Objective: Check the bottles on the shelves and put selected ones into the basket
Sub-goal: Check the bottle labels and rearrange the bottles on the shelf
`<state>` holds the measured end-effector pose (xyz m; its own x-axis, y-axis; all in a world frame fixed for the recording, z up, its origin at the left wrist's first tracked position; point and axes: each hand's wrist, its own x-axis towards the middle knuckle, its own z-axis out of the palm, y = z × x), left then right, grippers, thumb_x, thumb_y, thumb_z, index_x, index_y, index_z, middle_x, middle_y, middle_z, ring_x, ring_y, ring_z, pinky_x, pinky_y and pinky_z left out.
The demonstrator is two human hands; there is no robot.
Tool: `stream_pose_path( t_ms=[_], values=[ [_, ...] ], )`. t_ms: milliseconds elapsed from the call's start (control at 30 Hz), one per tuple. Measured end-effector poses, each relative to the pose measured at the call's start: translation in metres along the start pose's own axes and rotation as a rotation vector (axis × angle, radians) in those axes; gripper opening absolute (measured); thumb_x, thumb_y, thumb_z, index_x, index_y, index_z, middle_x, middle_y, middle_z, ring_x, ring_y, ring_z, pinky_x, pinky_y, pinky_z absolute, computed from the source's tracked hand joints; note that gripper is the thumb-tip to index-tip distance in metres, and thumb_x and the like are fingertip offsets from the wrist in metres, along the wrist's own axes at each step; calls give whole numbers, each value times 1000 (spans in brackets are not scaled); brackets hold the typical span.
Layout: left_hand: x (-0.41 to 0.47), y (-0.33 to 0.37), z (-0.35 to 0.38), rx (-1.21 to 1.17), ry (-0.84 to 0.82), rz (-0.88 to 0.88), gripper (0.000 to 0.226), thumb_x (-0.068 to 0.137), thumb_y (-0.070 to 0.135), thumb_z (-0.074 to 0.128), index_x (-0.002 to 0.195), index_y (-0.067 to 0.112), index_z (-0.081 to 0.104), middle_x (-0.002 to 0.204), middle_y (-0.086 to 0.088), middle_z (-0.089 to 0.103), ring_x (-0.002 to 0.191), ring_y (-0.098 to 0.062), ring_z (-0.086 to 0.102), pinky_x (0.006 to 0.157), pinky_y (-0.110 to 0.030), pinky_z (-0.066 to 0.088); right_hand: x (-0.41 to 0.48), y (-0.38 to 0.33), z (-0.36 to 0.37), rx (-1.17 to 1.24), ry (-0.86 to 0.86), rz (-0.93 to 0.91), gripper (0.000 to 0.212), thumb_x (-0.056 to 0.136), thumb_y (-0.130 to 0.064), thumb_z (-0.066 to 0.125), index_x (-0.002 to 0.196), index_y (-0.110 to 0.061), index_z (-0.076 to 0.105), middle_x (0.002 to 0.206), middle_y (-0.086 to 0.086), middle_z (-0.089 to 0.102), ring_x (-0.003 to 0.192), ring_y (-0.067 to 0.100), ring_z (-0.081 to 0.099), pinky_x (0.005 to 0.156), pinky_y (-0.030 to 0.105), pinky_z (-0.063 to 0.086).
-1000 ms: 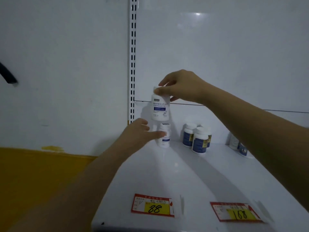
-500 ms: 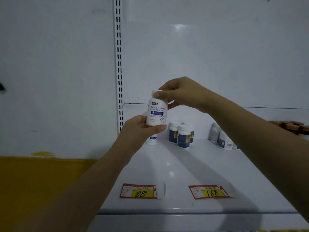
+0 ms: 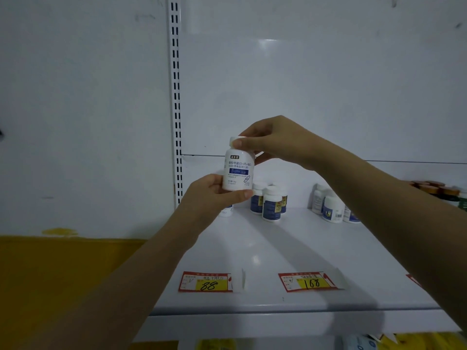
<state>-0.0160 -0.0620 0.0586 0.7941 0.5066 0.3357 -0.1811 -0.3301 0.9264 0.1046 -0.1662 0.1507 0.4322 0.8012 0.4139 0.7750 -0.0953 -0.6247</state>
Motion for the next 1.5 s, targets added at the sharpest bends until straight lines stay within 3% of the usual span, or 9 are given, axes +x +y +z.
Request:
stream_pose_path(
  t_ms=[200, 400, 633, 867, 1000, 1133, 1233, 1333, 1500],
  values=[
    [-3, 9, -3, 8, -63, -29, 28, 82, 20, 69, 106, 24, 54, 96, 9, 62, 85, -7, 60, 87, -29, 47, -8, -5, -5, 51, -44, -7, 33, 87, -29, 67, 113, -9, 66, 103, 2, 71, 92, 14, 69, 78, 25, 59],
    [-3, 9, -2, -35, 53, -25, 38, 76, 23, 75, 109, 20, 57, 92, 9, 63, 80, -3, 60, 70, -18, 47, -8, -10, -1, 111, -31, 18, 35, 89, -38, 61, 113, -13, 64, 106, -1, 68, 95, 11, 66, 74, 18, 57],
    [-4, 5, -8, -45, -37, -71, 29, 77, 22, 72, 103, 23, 58, 94, 8, 65, 88, -8, 62, 85, -28, 48, -5, -4, 5, 218, 8, 87, 36, 86, -31, 67, 108, -3, 65, 102, 7, 70, 87, 15, 67, 65, 20, 57],
    [-1, 1, -10, -6, -60, -22, 29, 78, 18, 73, 103, 25, 59, 92, 14, 66, 82, 1, 62, 72, -14, 47, -8, 3, 8, 312, -34, 64, 21, 88, -25, 63, 103, -10, 67, 94, -1, 71, 83, 7, 69, 71, 18, 56],
    [0, 1, -5, -12, 27, 3, 44, 76, 18, 75, 117, 16, 59, 105, 5, 65, 86, -6, 63, 74, -16, 48, -7, 5, 12, 267, -29, 56, 35, 83, -36, 66, 106, -10, 64, 101, 1, 71, 90, 10, 68, 76, 19, 55],
    [1, -1, -5, -3, -23, 25, 41, 75, 17, 75, 113, 18, 58, 95, 12, 65, 80, 3, 62, 61, -6, 50, -7, 10, 12, 266, 1, 27, 31, 84, -32, 67, 103, -8, 66, 102, 5, 71, 91, 11, 68, 77, 19, 56],
    [1, -2, -11, 8, -72, 27, 40, 79, 19, 72, 117, 21, 59, 93, 19, 65, 80, 8, 63, 65, -6, 49, -10, 13, 8, 337, -26, 3, 18, 87, -24, 65, 102, -14, 67, 104, 2, 71, 94, 9, 67, 80, 19, 54],
    [2, -3, -14, 16, -71, 28, 43, 78, 18, 72, 120, 19, 59, 102, 13, 68, 91, 1, 64, 77, -12, 48, -11, 13, 10, 393, -69, -15, 21, 88, -18, 62, 109, -13, 66, 107, 3, 70, 95, 9, 67, 81, 19, 54],
    [3, -2, -11, 19, -34, 44, 34, 77, 18, 74, 106, 23, 59, 88, 19, 64, 75, 8, 62, 58, -2, 47, -7, 11, 15, 304, -22, 15, 32, 83, -31, 68, 108, -12, 64, 104, 3, 69, 98, 15, 66, 87, 30, 56]
  ],
)
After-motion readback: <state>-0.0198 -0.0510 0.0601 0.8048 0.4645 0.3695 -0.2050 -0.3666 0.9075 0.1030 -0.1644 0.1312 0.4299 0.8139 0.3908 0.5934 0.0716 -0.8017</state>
